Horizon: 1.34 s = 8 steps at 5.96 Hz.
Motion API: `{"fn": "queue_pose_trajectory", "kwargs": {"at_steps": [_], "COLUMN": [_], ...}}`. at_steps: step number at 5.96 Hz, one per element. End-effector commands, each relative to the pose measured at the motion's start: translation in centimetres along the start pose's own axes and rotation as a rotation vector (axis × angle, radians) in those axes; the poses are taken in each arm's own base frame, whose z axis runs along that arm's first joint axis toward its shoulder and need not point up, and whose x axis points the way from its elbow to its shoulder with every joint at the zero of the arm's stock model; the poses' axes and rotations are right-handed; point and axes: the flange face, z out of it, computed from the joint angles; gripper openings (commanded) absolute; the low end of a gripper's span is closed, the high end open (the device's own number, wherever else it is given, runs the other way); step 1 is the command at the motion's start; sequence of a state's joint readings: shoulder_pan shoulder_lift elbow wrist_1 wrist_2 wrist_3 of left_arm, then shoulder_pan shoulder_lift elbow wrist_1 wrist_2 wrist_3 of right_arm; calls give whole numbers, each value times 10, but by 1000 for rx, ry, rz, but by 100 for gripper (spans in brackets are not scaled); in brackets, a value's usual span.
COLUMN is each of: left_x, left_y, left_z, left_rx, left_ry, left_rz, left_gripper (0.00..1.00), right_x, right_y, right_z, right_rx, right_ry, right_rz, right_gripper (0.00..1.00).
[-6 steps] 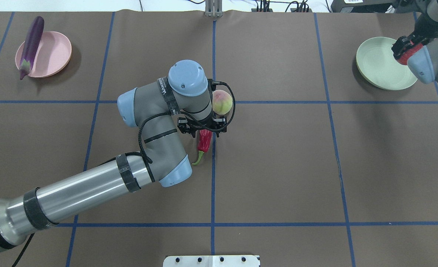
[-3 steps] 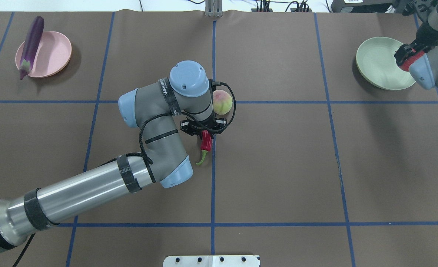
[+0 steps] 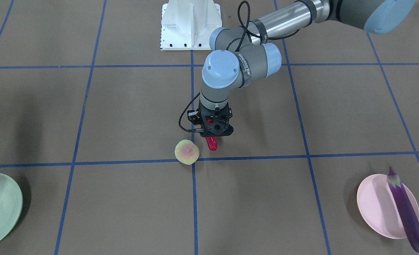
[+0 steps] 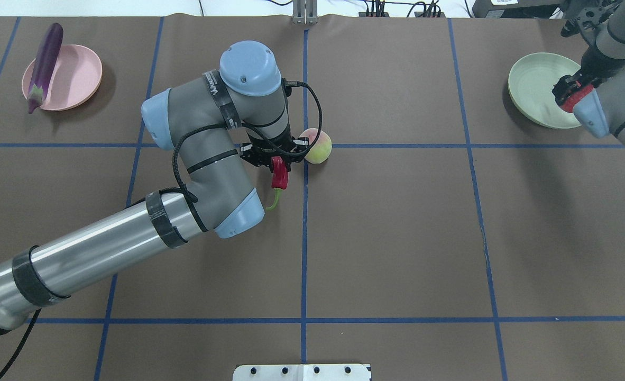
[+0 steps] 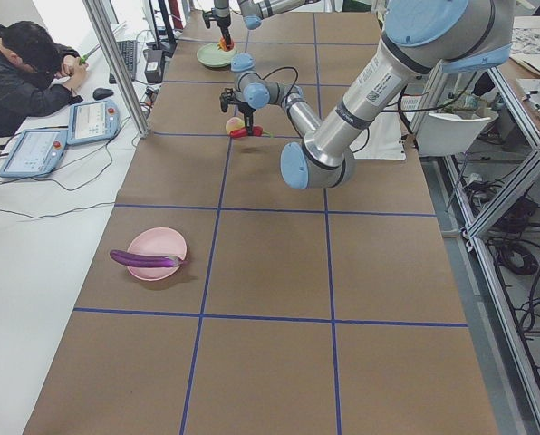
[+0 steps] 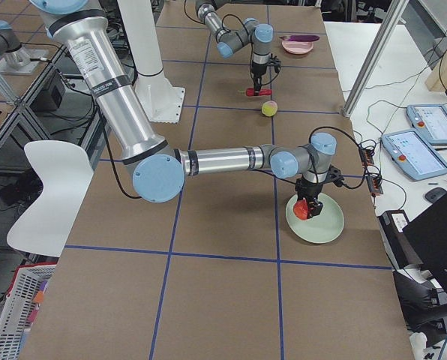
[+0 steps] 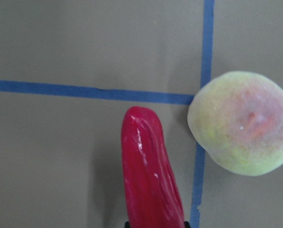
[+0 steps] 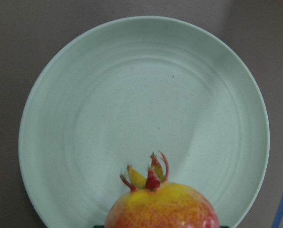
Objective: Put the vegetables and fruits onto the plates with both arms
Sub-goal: 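Carry the chili to the pink plate while the right gripper releases the pomegranate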
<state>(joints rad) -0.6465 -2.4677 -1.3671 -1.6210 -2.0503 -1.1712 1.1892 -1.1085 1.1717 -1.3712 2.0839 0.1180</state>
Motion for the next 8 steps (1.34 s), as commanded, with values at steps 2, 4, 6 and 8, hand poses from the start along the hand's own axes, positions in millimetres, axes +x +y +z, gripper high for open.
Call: {"fn": "queue_pose_trajectory", "kwargs": {"at_steps": [2, 4, 6, 8], "left_x": [-48, -115, -202, -281], "left_y": [-52, -120, -195, -246], "left_z": [-70, -114, -124, -121], "left_rx": [30, 56, 35, 19], "left_ry": [-82, -165, -252, -304], "left_rz": [58, 112, 167, 179], "left_gripper": [0, 0, 0, 0], "right_x": [-10, -30, -77, -154], "right_y": [-2, -16, -22, -18], "right_z": [8, -29, -77, -100], "right_rx": [-13, 37, 96, 97], "right_ry": [-27, -113, -200, -245], "right_rz": [-7, -3, 94, 157], "right_gripper": [100, 100, 100, 100]}}
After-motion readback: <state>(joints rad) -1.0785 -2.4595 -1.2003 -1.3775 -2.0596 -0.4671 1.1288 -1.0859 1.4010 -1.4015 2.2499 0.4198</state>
